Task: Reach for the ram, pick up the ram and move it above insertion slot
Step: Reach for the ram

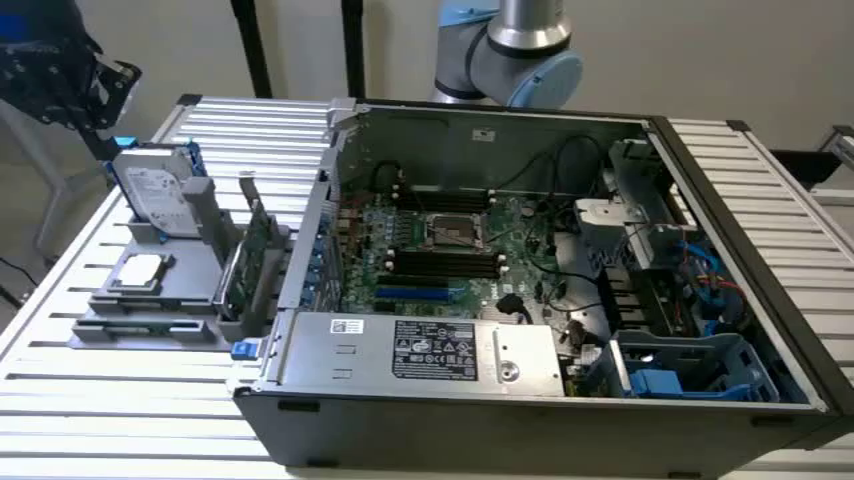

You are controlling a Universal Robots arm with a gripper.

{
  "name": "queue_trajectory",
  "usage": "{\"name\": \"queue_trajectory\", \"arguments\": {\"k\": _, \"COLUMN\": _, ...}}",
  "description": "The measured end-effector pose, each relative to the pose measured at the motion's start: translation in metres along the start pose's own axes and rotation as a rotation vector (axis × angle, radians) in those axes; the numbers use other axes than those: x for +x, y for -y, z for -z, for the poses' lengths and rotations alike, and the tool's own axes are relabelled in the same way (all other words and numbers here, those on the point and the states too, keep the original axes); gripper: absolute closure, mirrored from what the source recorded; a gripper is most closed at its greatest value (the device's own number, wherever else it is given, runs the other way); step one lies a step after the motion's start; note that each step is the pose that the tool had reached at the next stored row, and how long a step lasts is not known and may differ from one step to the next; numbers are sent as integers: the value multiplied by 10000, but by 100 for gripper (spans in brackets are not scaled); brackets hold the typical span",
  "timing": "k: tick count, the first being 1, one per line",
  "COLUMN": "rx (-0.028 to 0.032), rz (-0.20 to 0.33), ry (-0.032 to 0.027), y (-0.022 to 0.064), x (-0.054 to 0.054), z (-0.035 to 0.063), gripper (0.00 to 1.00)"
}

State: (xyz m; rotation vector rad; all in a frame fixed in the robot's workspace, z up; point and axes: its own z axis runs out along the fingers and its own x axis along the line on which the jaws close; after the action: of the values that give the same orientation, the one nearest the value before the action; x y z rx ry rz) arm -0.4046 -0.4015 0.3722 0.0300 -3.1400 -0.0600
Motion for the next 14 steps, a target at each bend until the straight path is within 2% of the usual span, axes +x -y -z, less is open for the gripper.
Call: {"name": "queue_trajectory", "arguments": {"k": 14, "rx": 0, "rz": -1, "ry": 0, "y": 0, "x": 0, "z": 0, "gripper": 89}}
